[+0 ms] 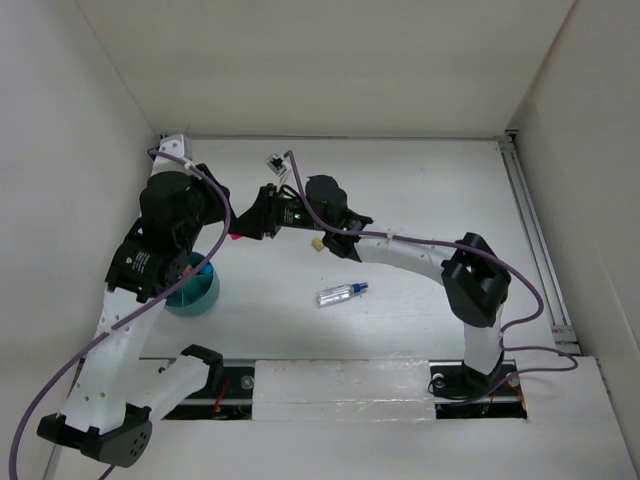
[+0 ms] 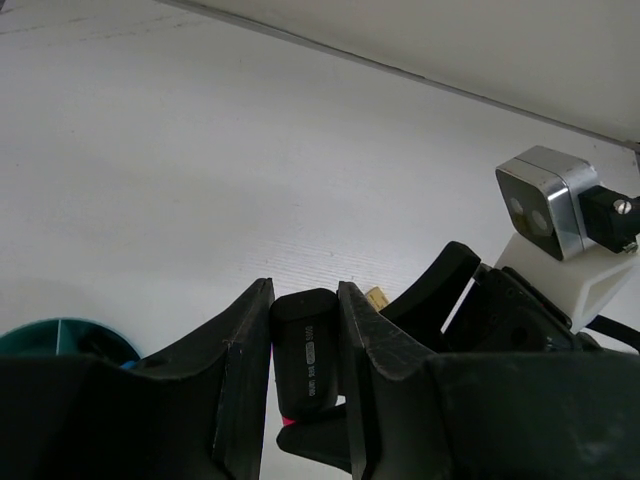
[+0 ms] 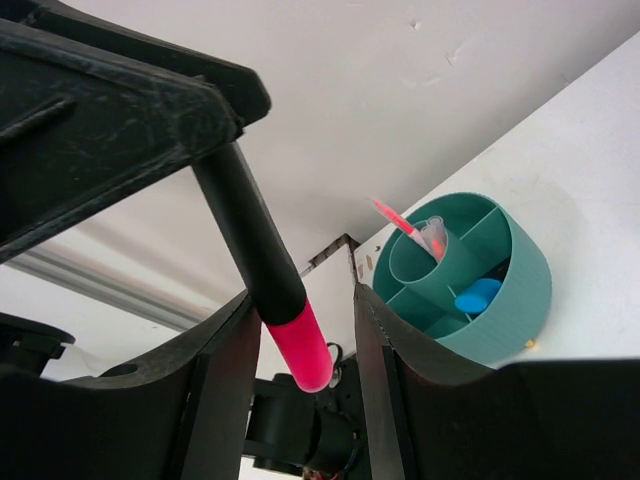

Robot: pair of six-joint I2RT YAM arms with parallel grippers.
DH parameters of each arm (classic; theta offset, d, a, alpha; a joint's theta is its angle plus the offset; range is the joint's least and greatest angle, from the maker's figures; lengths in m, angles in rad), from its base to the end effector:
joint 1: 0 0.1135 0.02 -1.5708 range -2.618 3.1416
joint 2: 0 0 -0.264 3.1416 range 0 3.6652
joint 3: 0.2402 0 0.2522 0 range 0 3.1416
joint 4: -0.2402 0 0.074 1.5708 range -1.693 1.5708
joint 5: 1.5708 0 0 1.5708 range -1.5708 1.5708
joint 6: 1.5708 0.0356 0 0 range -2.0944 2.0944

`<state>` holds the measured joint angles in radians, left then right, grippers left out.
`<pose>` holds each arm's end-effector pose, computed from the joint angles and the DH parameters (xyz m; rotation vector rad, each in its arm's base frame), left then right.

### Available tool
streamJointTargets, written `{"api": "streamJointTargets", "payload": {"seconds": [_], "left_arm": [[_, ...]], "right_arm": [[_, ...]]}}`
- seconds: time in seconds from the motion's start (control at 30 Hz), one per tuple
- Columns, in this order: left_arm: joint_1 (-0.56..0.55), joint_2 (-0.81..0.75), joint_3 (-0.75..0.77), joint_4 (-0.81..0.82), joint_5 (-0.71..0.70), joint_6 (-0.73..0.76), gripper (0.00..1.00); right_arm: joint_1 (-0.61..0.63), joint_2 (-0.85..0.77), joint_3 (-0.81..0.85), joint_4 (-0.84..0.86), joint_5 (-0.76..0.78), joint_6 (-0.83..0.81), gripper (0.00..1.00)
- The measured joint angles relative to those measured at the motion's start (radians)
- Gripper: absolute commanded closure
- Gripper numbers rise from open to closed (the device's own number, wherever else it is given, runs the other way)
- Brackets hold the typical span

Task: Sort the stationery into containers
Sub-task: Place the pen in the storage box.

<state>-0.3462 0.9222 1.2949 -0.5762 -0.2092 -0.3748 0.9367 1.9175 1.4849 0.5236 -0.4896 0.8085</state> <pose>0.1656 -0.0519 0.4470 -0.1772 1.7732 -0.3358 0.2604 0.3823 0.3231 -0.5752 1.6729 1.7057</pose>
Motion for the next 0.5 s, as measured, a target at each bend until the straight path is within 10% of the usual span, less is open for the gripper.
{"api": "streamJointTargets", "payload": {"seconds": [0.13, 0.5], "left_arm": [[0.000, 0.000, 0.003, -0.011, 0.000, 0.000, 1.00], [0.000, 0.000, 0.004, -0.017, -0.029, -0.006, 1.00]], "right_arm": [[0.000, 0.012, 0.001, 0.001, 0.000, 0.000, 0.51], [0.000, 0.008, -0.009, 0.017, -0.004, -0.008, 0.03]]}}
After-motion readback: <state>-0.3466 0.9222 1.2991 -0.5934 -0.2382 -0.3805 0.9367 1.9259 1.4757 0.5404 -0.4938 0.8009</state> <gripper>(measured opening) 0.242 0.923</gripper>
